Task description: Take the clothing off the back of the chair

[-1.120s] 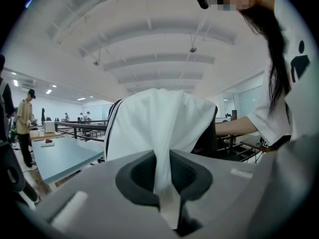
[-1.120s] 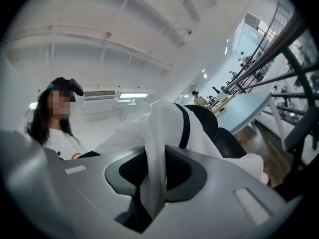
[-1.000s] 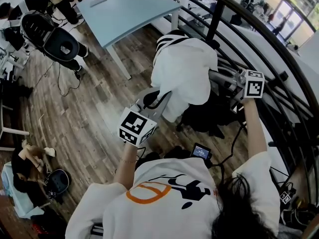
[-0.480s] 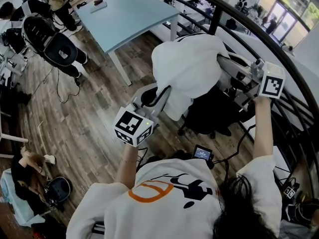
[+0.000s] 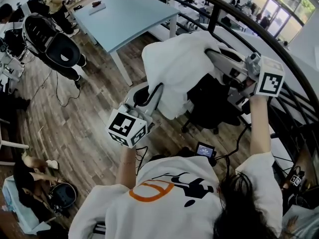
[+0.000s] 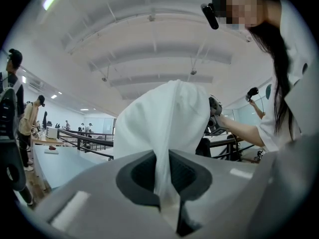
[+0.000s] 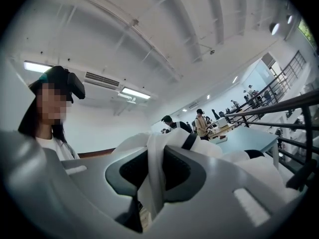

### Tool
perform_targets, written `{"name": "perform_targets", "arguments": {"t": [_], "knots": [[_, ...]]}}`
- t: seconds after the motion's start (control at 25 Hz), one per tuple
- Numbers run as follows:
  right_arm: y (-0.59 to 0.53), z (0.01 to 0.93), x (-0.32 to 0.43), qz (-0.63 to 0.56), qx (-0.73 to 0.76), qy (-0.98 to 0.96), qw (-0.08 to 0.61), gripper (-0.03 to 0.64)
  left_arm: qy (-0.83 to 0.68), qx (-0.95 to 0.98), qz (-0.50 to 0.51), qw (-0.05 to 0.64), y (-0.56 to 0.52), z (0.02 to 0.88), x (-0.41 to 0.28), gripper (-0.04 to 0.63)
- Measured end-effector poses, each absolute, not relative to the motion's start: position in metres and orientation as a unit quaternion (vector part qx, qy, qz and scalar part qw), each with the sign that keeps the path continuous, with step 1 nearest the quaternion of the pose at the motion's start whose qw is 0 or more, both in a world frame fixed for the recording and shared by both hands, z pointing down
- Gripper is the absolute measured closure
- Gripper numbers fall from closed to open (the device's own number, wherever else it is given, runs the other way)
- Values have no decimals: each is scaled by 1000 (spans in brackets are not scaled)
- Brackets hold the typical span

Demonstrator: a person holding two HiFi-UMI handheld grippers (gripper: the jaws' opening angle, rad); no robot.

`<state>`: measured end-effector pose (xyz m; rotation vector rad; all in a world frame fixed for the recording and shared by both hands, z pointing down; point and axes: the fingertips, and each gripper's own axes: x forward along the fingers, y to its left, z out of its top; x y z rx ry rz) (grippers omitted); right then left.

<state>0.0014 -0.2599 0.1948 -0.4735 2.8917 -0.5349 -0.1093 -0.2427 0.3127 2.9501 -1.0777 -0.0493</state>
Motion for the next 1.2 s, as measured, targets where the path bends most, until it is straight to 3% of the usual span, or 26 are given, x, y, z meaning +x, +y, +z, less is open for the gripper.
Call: {"name": "perform_targets", "arguments": {"t": [0.48,1.2], "knots": [[-205,187,-41,-184,-140,965,121,528,-328,944,-32,-16,-200,299,-137,555],[-166,259,-82,-255,-227,928,150,528,-319,947,9,44,-161,350,-179,557]]}}
